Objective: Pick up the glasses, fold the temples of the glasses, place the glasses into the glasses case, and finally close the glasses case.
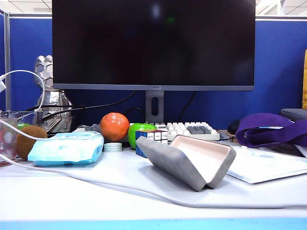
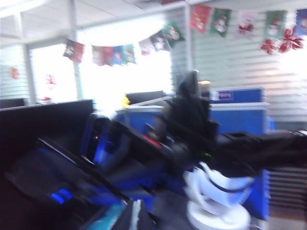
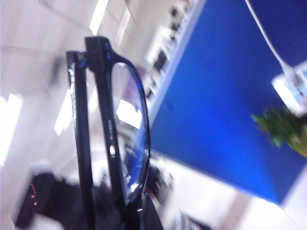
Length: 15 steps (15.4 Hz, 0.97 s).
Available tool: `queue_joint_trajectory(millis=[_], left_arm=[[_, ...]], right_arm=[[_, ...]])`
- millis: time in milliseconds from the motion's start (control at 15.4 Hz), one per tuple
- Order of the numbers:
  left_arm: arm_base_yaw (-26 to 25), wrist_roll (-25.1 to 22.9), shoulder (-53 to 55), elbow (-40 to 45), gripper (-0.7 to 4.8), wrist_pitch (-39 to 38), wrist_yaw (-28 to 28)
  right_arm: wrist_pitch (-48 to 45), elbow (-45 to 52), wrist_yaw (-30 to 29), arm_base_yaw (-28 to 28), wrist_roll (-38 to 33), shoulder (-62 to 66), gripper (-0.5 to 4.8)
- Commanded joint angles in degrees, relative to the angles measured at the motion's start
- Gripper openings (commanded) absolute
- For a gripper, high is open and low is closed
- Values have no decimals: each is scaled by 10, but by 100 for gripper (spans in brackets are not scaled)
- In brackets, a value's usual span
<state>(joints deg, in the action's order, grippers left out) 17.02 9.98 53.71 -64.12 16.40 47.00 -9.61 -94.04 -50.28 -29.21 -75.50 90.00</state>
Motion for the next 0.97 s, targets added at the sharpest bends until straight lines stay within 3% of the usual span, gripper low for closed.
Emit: queue_joint_trajectory(millis=[65, 975], left_arm=[[0, 1, -2, -1, -6, 4, 48], [0, 11, 3, -1, -5, 3, 42]], right_arm=[[-7, -3, 52, -2, -27, -3, -1], [7, -2, 67, -81, 11, 33, -1]])
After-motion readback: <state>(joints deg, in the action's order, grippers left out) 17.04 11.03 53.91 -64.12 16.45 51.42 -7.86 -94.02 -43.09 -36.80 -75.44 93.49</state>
